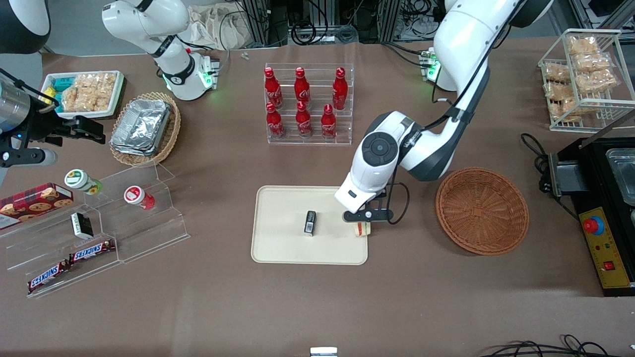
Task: Place sandwich from basket to tray
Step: 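Carry the sandwich over the cream tray beside the black box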
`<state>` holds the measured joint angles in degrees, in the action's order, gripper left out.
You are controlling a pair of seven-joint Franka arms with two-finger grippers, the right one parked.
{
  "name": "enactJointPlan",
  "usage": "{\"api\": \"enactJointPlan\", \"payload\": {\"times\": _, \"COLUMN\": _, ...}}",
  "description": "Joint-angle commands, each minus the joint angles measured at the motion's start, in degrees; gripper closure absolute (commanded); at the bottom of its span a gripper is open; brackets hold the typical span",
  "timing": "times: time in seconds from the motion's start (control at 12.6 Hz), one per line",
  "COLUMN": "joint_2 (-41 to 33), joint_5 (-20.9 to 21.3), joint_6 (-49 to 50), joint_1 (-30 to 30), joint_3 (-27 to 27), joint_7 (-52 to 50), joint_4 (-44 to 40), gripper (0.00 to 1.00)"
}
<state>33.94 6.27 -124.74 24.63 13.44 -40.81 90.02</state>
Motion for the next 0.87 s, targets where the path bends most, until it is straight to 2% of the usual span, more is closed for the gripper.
{"api": "enactJointPlan", "payload": {"times": 0.0, "joint_2": 3.93, "joint_5": 1.03, "joint_6": -0.42, "joint_1": 1.48, "joint_3": -0.44, "joint_7": 0.29, "joint_4": -2.92, "gripper": 1.0}}
{"api": "enactJointPlan", "payload": {"times": 0.32, "joint_2": 5.61, "joint_5": 1.03, "joint_6": -2.62, "joint_1": 2.36, "joint_3": -0.44, "joint_7": 0.29, "joint_4": -2.83, "gripper": 0.95}}
{"api": "enactJointPlan", "payload": {"times": 0.4, "joint_2": 5.61, "joint_5": 1.03, "joint_6": -2.62, "joint_1": 2.36, "joint_3": -0.44, "joint_7": 0.29, "joint_4": -2.83, "gripper": 0.72}}
{"api": "enactJointPlan", "payload": {"times": 0.48, "joint_2": 5.61, "joint_5": 0.94, "joint_6": -2.62, "joint_1": 2.44, "joint_3": -0.44, "joint_7": -0.58, "joint_4": -2.75, "gripper": 0.28}}
{"api": "enactJointPlan", "payload": {"times": 0.55, "joint_2": 5.52, "joint_5": 0.94, "joint_6": -2.53, "joint_1": 2.53, "joint_3": -0.52, "joint_7": -0.76, "joint_4": -2.74, "gripper": 0.0}}
{"api": "enactJointPlan", "payload": {"times": 0.79, "joint_2": 4.73, "joint_5": 0.94, "joint_6": -1.66, "joint_1": 2.45, "joint_3": -0.52, "joint_7": -0.77, "joint_4": -2.57, "gripper": 0.0}}
